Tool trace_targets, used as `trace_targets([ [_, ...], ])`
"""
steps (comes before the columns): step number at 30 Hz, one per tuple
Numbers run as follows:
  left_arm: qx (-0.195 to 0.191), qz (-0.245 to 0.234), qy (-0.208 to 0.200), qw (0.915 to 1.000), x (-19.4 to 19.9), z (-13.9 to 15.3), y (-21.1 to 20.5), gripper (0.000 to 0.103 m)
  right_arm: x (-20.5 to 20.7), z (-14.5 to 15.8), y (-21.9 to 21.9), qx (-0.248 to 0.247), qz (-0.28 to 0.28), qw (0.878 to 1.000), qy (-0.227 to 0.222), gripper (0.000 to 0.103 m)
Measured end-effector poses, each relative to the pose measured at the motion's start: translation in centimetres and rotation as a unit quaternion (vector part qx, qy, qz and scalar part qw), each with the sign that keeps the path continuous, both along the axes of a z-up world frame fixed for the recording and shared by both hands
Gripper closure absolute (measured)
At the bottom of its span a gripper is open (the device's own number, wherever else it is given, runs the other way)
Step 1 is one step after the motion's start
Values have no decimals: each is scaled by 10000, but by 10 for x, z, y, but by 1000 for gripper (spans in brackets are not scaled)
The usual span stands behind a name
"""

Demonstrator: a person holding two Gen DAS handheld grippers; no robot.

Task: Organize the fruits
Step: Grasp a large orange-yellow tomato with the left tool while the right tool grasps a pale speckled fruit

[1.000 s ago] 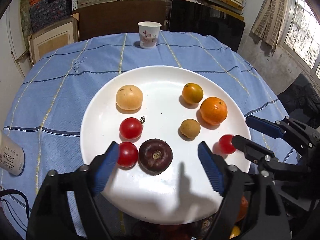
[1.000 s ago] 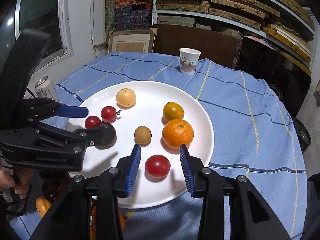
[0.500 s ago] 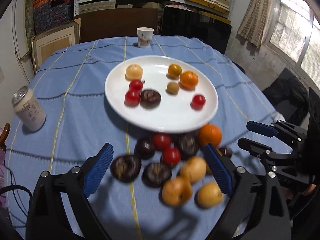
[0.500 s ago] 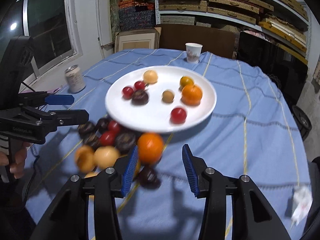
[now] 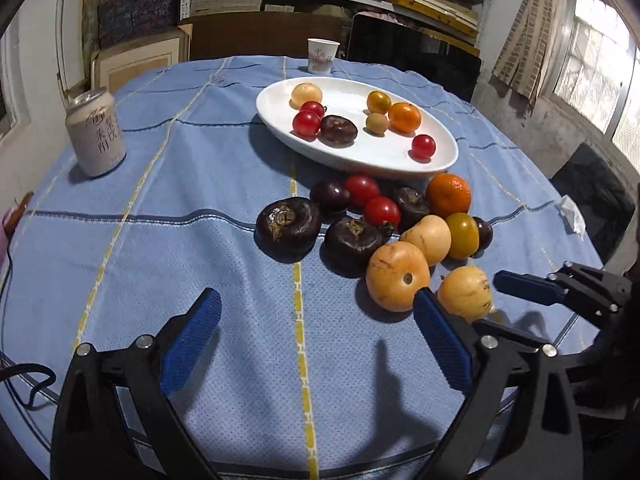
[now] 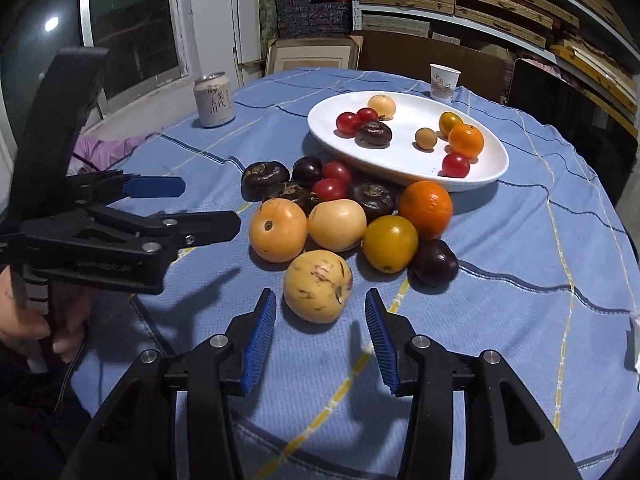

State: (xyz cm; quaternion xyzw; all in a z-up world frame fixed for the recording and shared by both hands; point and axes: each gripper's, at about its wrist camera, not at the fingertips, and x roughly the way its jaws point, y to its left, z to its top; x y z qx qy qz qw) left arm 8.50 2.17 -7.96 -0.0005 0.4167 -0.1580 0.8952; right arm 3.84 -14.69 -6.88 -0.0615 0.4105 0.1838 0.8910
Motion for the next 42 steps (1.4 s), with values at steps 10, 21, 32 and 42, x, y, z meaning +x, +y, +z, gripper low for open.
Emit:
trace_targets([
  [10, 84, -24, -88, 9999, 0, 1, -5, 9, 17, -10, 9, -44, -27, 9999, 147, 62],
  [21, 669, -379, 50, 9970, 6, -3, -57, 9, -5, -12, -34, -78, -151, 9999, 13, 62],
  [32, 877, -258, 325, 9953, 21, -15, -73, 21, -7, -10, -43, 250, -107, 9996, -42, 62],
  [42, 909, -318, 472, 9942, 26, -21, -76, 46, -8, -9, -44, 291, -121, 9995, -23, 62],
])
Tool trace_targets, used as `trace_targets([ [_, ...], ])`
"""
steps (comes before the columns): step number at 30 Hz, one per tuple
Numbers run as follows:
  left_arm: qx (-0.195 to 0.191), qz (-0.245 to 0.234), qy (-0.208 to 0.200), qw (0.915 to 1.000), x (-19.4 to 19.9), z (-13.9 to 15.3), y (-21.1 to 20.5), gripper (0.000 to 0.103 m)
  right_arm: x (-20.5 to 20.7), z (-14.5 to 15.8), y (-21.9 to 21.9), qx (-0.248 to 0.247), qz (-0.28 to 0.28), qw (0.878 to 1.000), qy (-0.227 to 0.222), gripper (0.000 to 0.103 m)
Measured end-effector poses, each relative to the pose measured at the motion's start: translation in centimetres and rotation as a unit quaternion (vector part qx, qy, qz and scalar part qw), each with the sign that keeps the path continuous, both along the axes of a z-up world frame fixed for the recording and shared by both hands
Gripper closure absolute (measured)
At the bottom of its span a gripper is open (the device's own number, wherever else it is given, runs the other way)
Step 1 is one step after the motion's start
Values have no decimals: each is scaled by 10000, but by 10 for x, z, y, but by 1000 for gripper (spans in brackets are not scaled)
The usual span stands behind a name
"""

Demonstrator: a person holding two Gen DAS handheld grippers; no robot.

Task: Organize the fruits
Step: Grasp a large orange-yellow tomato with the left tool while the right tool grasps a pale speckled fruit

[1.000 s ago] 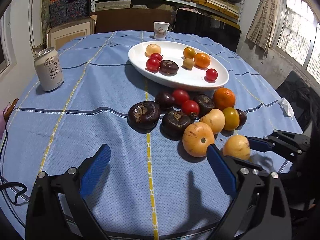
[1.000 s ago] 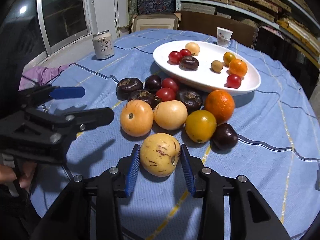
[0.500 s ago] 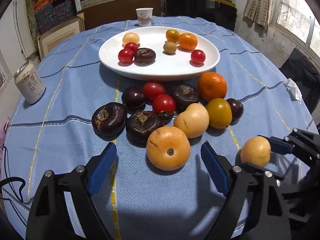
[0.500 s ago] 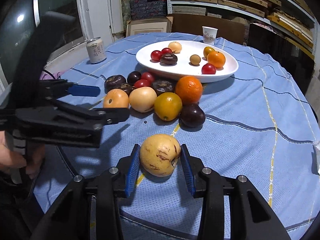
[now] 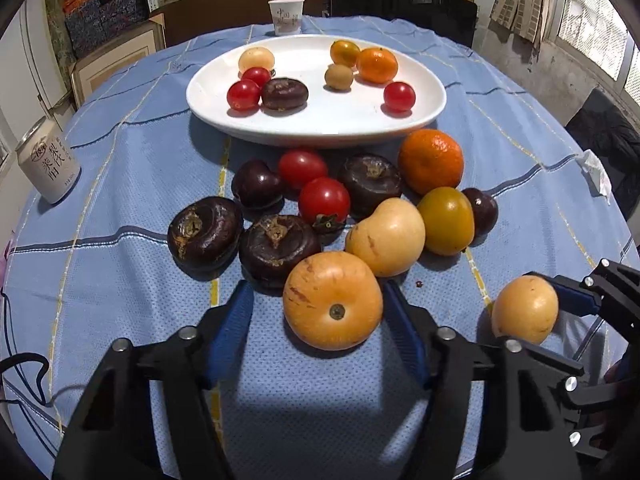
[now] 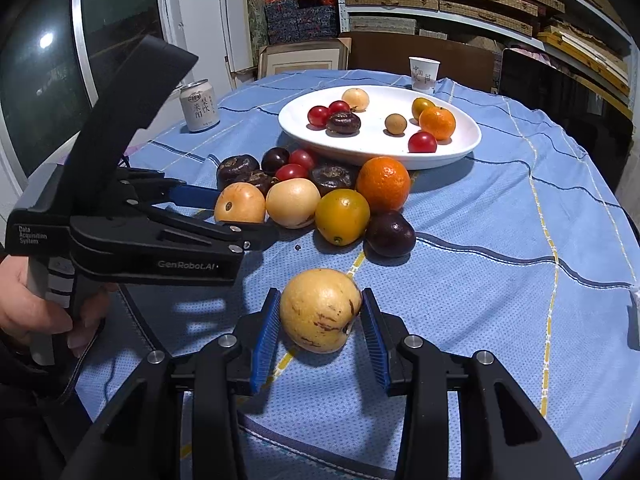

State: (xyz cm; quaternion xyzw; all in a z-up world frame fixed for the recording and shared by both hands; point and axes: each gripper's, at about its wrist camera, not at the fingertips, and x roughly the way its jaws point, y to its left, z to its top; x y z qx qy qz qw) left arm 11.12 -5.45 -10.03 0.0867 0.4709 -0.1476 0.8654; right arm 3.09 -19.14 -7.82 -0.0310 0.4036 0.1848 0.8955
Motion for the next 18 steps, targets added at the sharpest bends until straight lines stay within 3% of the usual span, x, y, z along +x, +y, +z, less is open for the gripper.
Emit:
trace_targets([
  [3, -168, 8, 11, 9999, 0, 1, 5, 48, 0, 0, -1, 17, -12, 10000, -2, 62],
  [8, -350, -41, -34, 9994, -4, 3, 8, 59, 0, 0, -2, 51, -19, 10000, 14, 62],
  [14, -350, -23, -63, 9994, -6, 4, 9, 59, 0, 0, -2, 60, -42, 10000, 8, 62],
  [18, -289, 25, 8, 9996, -4, 2, 9, 51, 1, 0, -2, 42, -53, 10000, -2, 62],
])
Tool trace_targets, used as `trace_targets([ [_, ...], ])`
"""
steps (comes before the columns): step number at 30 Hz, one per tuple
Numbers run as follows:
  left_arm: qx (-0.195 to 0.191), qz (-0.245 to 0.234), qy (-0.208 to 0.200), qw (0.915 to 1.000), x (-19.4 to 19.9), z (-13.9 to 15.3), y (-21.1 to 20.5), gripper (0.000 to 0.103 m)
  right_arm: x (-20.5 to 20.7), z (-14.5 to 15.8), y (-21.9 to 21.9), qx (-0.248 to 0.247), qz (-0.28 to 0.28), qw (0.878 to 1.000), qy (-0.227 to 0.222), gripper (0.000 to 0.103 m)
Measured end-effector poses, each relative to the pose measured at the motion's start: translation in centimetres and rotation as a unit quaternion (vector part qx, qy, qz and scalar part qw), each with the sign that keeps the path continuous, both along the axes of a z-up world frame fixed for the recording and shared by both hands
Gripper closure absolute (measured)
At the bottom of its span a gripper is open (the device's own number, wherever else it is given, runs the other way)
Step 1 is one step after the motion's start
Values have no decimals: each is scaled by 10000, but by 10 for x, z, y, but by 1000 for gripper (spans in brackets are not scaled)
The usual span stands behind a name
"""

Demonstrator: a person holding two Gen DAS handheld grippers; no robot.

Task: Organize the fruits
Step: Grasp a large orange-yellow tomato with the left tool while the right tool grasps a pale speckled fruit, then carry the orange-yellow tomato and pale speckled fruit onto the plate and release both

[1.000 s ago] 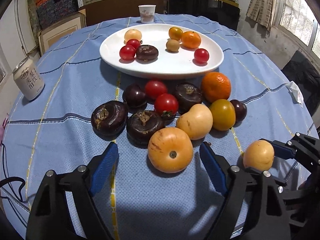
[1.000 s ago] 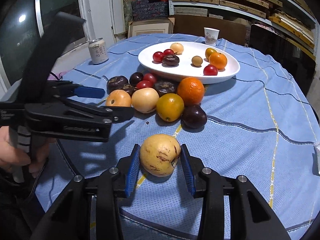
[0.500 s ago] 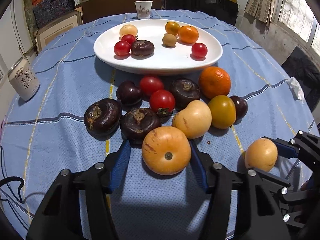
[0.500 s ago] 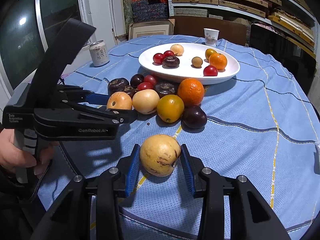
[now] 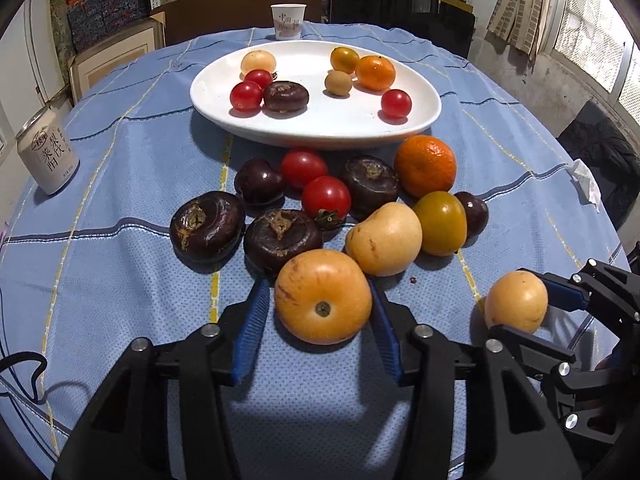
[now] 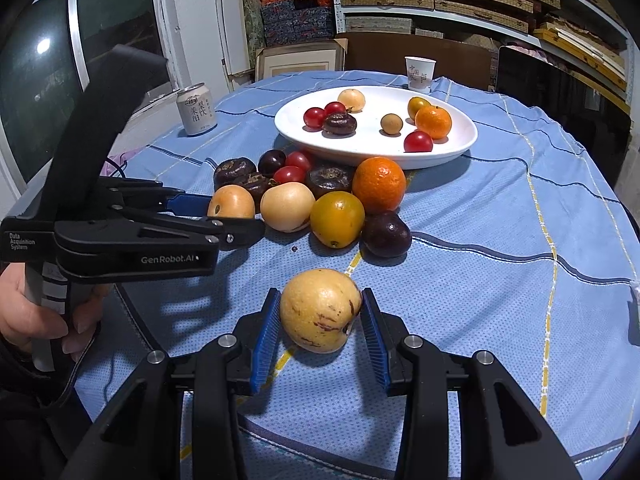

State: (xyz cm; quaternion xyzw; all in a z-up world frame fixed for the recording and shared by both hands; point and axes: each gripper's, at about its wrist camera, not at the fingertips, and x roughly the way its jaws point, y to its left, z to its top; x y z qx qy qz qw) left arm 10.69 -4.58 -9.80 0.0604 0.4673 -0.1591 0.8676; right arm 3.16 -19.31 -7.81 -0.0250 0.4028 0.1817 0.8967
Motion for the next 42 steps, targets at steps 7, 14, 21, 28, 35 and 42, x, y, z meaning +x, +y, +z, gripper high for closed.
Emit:
trace_targets([
  [7, -137, -35, -113, 9998, -4, 3, 3, 61, 0, 0, -1, 35, -15, 10000, -5, 62],
  [14, -180, -102, -322, 9993, -21, 10, 6, 61, 2, 0, -4, 149, 28, 9999, 54, 62],
  [21, -337, -86, -419, 9985, -33, 23, 15, 61, 2, 1, -7, 232, -51, 9997, 8, 62],
  [28, -506, -134, -755, 9958, -34, 62, 23, 61, 3, 14, -9, 72, -211, 9996, -159, 62],
  [35, -512, -224, -922, 9942, -8, 92, 14, 61, 21, 71, -22, -298, -336, 9953, -853, 62],
  [42, -262, 43, -998, 9947, 38, 94, 3, 61, 68, 103, -35, -592, -588, 9893, -1194, 62],
])
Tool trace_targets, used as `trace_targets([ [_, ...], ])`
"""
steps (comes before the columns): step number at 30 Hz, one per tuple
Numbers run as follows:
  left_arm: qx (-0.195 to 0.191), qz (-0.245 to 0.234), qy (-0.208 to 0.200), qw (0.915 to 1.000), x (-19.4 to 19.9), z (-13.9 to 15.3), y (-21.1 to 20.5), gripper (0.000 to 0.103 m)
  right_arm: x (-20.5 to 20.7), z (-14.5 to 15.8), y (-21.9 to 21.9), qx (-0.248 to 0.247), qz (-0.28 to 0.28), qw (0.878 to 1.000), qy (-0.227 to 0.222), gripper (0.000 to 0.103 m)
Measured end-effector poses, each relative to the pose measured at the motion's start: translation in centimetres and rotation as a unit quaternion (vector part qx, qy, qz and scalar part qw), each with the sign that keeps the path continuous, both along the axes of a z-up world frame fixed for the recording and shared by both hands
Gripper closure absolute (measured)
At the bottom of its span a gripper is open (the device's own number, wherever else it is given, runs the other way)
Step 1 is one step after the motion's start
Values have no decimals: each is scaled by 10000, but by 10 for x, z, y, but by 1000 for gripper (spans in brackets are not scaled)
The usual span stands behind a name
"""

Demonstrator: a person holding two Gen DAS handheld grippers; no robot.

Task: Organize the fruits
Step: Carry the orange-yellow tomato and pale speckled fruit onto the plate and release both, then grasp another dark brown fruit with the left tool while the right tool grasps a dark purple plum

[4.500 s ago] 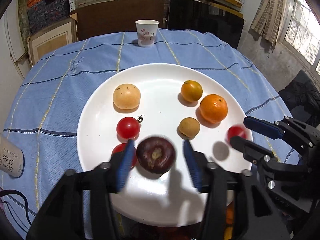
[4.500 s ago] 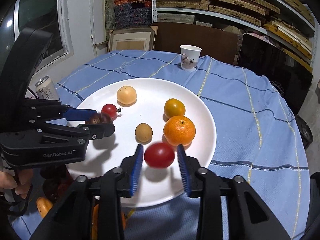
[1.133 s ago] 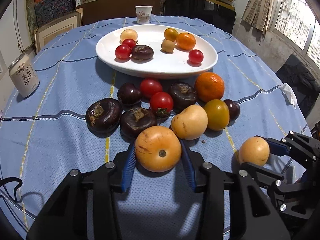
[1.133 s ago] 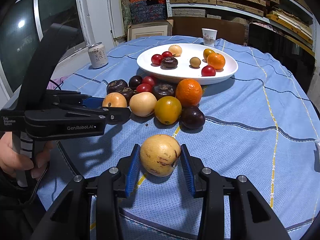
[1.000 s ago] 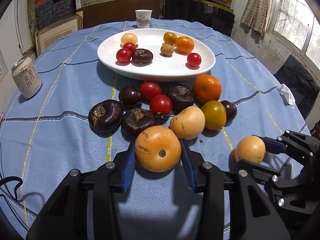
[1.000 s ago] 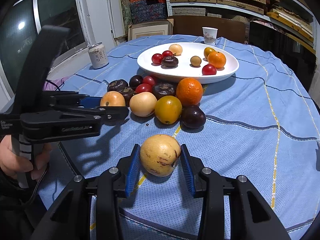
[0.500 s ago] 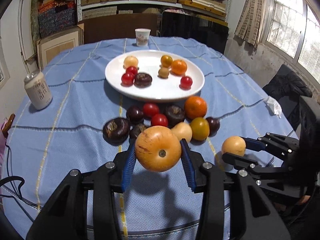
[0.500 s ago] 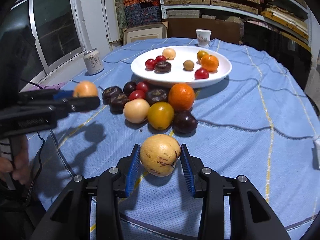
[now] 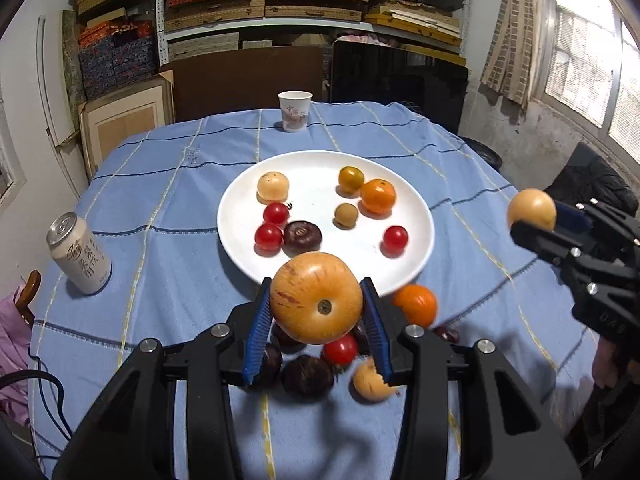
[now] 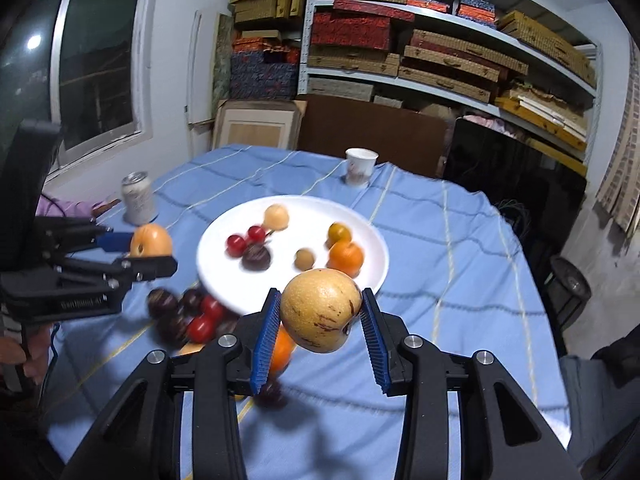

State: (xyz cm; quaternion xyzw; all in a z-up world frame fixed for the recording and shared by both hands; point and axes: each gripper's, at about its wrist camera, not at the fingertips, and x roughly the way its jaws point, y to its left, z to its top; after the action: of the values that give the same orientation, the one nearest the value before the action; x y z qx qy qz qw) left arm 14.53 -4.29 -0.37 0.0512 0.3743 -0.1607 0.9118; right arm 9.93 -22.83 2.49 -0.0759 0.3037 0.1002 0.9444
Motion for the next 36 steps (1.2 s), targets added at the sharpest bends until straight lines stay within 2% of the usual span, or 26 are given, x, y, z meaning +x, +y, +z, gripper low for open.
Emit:
trace_targets([
  [6, 111, 84, 167, 9998, 37, -14, -8, 61, 48, -9, -2, -57, -70, 9998, 177, 62],
  [18, 80, 47, 915, 9958, 100, -66, -19, 61, 138, -58, 7, 139, 145, 9960, 874, 62],
  [19, 80, 49, 964, 9953, 103, -69, -19, 55, 141, -61, 9, 116, 139, 9959, 886, 61],
  [20, 46, 50, 935, 9956, 103, -67, -18, 41, 142, -62, 11, 80, 121, 9963, 846, 54],
  [21, 30, 68, 852, 9963, 101, -64, -17, 35, 141, -61, 11, 71, 95, 9969, 784, 48],
  [22, 16, 89, 750, 9971, 98, -59, -15, 29, 139, -58, 10, 81, 65, 9974, 708, 46],
  [27, -193, 132, 487, 9985, 75, -33, 3, 22, 109, -41, 5, 54, -6, 9985, 550, 45],
  [29, -171, 110, 423, 9989, 56, -29, 11, 13, 86, -38, 6, -39, 39, 9984, 563, 45],
  [31, -37, 43, 376, 9993, 34, -32, 17, 13, 58, -41, 7, -103, 175, 9979, 616, 45],
  [36, 212, -82, 490, 9985, -12, -58, 30, 13, 0, -75, 16, -414, 386, 9935, 984, 46],
])
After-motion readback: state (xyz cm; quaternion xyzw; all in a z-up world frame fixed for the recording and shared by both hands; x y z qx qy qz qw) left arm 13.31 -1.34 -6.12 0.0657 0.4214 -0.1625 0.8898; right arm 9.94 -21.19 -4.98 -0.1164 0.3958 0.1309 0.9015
